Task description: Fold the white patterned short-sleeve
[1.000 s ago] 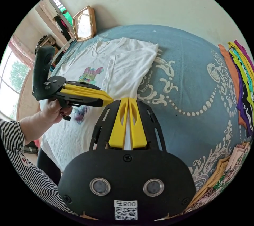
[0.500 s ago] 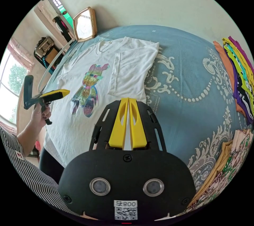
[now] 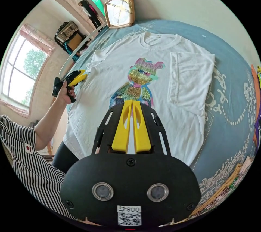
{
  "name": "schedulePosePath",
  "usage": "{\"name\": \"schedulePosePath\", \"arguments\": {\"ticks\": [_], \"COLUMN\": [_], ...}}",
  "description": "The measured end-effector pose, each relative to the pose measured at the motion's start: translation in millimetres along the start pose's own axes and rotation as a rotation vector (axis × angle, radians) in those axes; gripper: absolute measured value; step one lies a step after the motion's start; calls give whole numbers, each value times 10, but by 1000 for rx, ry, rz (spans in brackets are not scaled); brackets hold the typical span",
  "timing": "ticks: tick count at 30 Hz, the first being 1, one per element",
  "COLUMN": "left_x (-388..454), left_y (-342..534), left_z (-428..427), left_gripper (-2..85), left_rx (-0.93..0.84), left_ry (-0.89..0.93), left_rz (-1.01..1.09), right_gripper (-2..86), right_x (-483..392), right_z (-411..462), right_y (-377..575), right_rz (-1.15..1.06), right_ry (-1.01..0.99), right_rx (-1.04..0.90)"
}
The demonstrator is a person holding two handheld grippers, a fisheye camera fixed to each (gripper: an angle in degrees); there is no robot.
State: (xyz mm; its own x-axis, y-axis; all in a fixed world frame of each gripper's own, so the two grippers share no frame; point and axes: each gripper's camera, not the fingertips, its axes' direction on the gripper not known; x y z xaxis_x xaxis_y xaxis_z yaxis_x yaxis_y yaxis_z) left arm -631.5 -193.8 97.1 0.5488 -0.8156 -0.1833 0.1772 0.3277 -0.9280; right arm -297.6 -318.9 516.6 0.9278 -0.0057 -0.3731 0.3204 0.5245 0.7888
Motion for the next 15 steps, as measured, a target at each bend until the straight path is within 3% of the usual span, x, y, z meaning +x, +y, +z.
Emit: {"name": "schedulePosePath", "arguments": {"ticks": [15], "left_x": [-1596], "left_y": [1074], "left_z": [130], "left_gripper": [17], "left_rx": [166], "left_ry": [156], "left_rz": [1], "right_gripper": [5], "right_x": [-1611], "right_z": [515], "right_y": [-1816], "right_rz": [-181], "right_ry": [-73], "right_rx": [8]}}
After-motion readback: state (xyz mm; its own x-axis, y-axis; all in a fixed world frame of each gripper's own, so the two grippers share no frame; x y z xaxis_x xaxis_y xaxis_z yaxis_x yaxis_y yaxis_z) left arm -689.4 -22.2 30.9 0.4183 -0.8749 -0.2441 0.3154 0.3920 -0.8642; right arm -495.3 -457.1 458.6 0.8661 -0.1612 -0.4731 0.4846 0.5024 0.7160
